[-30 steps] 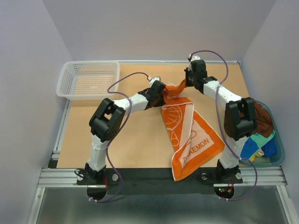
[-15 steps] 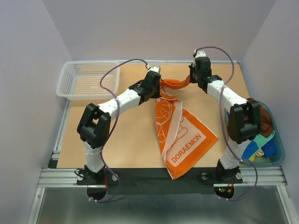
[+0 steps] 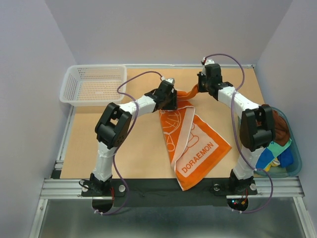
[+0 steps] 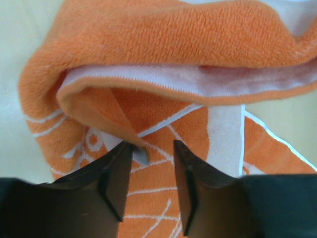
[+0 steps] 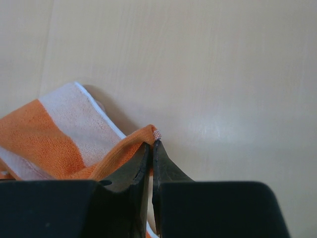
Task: Fold and stack the towels
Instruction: Flatten out the crumpled towel
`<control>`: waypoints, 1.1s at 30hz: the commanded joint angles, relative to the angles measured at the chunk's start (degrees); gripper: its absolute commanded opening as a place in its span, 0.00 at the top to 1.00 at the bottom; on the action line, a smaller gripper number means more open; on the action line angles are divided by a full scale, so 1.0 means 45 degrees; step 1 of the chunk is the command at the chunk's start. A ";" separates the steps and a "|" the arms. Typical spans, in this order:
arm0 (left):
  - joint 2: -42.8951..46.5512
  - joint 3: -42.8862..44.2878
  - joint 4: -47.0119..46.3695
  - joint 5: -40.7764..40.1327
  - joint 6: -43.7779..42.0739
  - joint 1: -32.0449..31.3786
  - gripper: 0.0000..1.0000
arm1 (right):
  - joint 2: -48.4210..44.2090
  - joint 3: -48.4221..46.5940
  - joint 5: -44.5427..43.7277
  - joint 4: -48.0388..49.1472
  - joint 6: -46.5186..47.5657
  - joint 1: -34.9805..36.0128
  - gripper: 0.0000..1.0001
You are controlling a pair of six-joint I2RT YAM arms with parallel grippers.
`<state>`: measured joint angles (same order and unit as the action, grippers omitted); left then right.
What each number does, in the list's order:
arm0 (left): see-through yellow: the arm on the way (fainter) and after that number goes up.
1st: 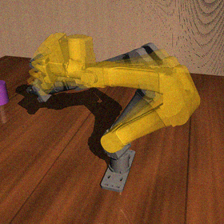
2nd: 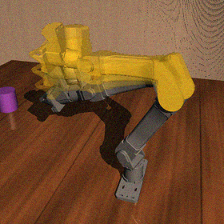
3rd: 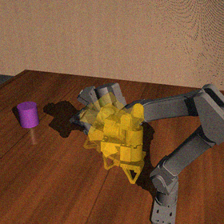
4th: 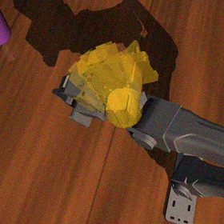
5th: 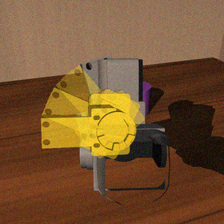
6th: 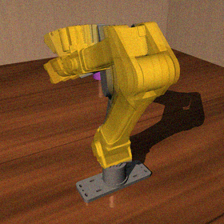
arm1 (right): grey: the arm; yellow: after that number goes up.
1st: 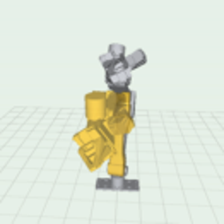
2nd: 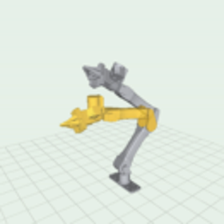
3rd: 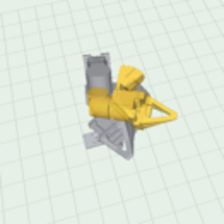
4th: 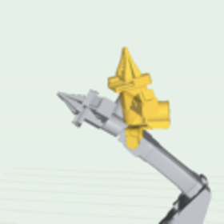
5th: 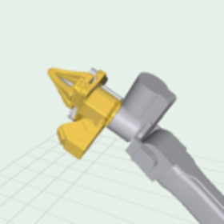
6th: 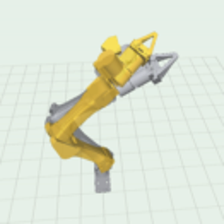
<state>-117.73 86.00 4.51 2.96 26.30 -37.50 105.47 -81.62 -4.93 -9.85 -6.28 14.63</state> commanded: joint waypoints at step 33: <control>0.3481 0.2036 0.3093 -0.3610 -0.3744 0.0322 1.00 | -0.1071 -0.0998 -0.3234 0.0313 0.0477 -0.0477 0.99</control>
<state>-111.81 89.41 14.41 -12.14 21.04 -37.39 106.48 -81.69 -11.29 -9.96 -5.80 14.24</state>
